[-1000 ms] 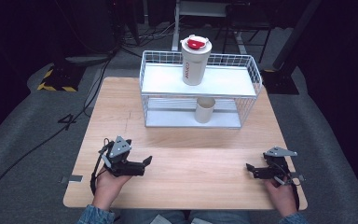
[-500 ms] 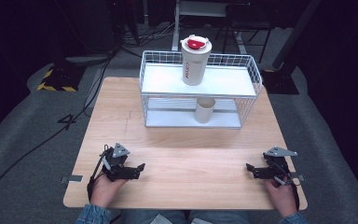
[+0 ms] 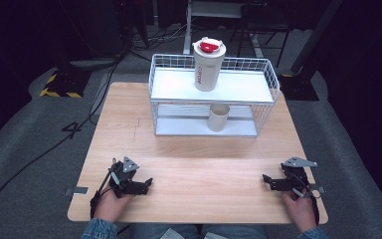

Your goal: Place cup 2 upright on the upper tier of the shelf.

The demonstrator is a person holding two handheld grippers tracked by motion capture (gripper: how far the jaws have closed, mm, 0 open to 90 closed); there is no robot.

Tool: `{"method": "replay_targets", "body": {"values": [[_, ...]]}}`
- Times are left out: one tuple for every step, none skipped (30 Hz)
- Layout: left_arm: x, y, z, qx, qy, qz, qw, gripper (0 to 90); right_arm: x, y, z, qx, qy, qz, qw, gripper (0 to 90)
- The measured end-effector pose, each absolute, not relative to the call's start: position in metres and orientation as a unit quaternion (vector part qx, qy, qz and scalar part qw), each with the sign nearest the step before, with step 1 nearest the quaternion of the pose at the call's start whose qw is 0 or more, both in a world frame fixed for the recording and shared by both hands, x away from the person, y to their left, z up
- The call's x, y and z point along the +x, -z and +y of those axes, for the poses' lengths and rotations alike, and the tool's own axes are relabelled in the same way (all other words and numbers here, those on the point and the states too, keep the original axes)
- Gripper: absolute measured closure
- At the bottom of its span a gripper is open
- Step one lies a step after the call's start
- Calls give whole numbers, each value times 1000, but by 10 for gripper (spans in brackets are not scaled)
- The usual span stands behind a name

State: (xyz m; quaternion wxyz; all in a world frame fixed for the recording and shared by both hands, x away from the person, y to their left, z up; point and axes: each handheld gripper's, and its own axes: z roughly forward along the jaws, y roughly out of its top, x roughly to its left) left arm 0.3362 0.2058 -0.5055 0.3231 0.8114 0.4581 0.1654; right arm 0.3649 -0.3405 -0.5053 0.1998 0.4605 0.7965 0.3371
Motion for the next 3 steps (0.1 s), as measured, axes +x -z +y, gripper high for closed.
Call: {"method": "replay_targets", "body": {"values": [[336, 506, 206, 811, -165, 458, 323, 55, 364, 505, -340, 462, -336, 795, 201, 53], [336, 506, 206, 811, -165, 458, 324, 55, 365, 505, -340, 465, -336, 794, 201, 49], [336, 506, 206, 811, -165, 458, 324, 56, 365, 505, -340, 465, -336, 794, 201, 47]]}}
